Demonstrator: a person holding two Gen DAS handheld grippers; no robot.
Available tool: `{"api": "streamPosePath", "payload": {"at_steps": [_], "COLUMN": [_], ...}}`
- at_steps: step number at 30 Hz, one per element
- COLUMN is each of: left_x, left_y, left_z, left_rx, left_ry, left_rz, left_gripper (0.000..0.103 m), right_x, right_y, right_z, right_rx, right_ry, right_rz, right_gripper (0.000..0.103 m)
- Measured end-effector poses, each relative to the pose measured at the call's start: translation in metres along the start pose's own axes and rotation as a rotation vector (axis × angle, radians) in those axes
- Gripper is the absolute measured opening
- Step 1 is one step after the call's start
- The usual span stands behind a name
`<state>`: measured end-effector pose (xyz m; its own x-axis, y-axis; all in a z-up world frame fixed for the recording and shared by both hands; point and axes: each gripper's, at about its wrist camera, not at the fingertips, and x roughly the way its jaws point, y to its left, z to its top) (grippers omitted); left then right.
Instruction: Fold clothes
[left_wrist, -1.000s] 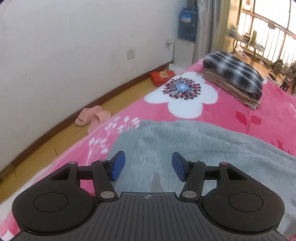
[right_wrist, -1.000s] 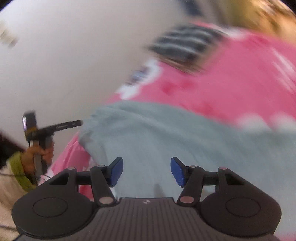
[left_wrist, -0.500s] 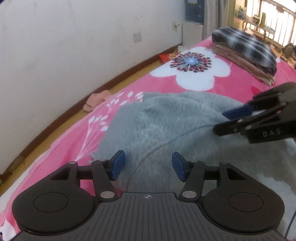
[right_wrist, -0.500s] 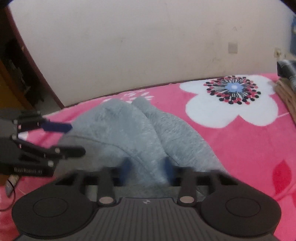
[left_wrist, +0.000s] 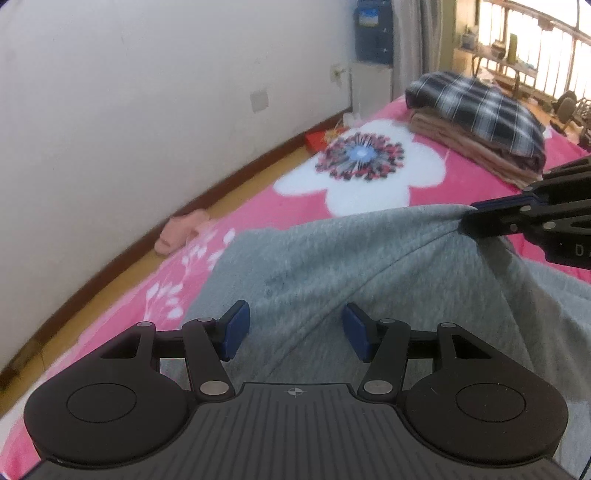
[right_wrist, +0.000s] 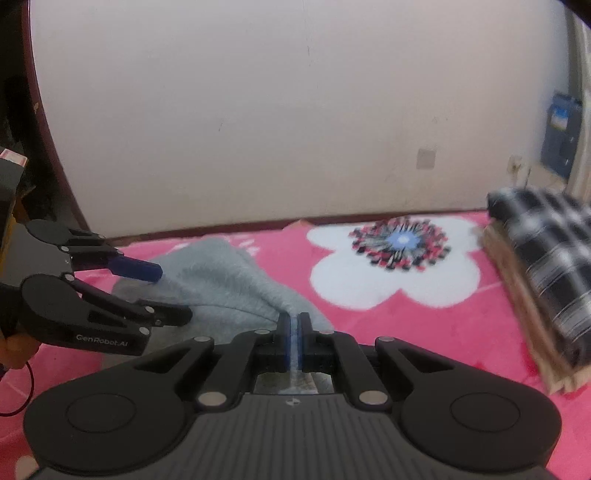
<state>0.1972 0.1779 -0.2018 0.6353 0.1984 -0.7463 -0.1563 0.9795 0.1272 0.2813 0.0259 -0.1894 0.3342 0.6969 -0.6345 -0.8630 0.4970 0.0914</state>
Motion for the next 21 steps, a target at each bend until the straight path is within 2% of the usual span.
{"api": "streamPosePath", "payload": {"at_steps": [3, 7, 9, 10, 11, 13, 14, 17, 21], "left_x": [0.005, 0.027, 0.024, 0.024, 0.025, 0.030, 0.032, 0.037, 0.042], "left_y": [-0.002, -0.004, -0.004, -0.005, -0.006, -0.007, -0.007, -0.007, -0.006], "left_z": [0.003, -0.003, -0.002, -0.001, -0.001, -0.001, -0.002, -0.004, -0.006], "left_rx": [0.014, 0.031, 0.028, 0.036, 0.049, 0.071, 0.076, 0.085, 0.081], "left_ry": [-0.004, 0.069, 0.050, 0.046, 0.045, 0.052, 0.058, 0.070, 0.077], "left_rz": [0.001, 0.036, 0.038, 0.042, 0.046, 0.057, 0.063, 0.078, 0.084], "left_gripper": [0.057, 0.059, 0.059, 0.060, 0.060, 0.062, 0.063, 0.064, 0.064], "right_x": [0.002, 0.035, 0.043, 0.038, 0.030, -0.003, -0.021, -0.073, -0.109], "right_y": [-0.005, -0.010, -0.017, -0.020, -0.024, -0.033, -0.037, -0.043, -0.054], "right_z": [0.000, -0.014, -0.019, -0.019, -0.019, -0.027, -0.031, -0.062, -0.105], "right_rx": [0.003, 0.010, 0.064, 0.098, 0.136, 0.230, 0.279, 0.308, 0.210], "right_ry": [-0.008, 0.084, 0.116, 0.111, 0.096, 0.040, 0.010, -0.006, 0.122], "right_rz": [-0.024, -0.041, -0.051, -0.065, -0.081, -0.067, -0.054, -0.053, -0.129], "right_gripper": [0.004, 0.006, 0.017, 0.033, 0.042, 0.044, 0.049, 0.050, 0.050]}}
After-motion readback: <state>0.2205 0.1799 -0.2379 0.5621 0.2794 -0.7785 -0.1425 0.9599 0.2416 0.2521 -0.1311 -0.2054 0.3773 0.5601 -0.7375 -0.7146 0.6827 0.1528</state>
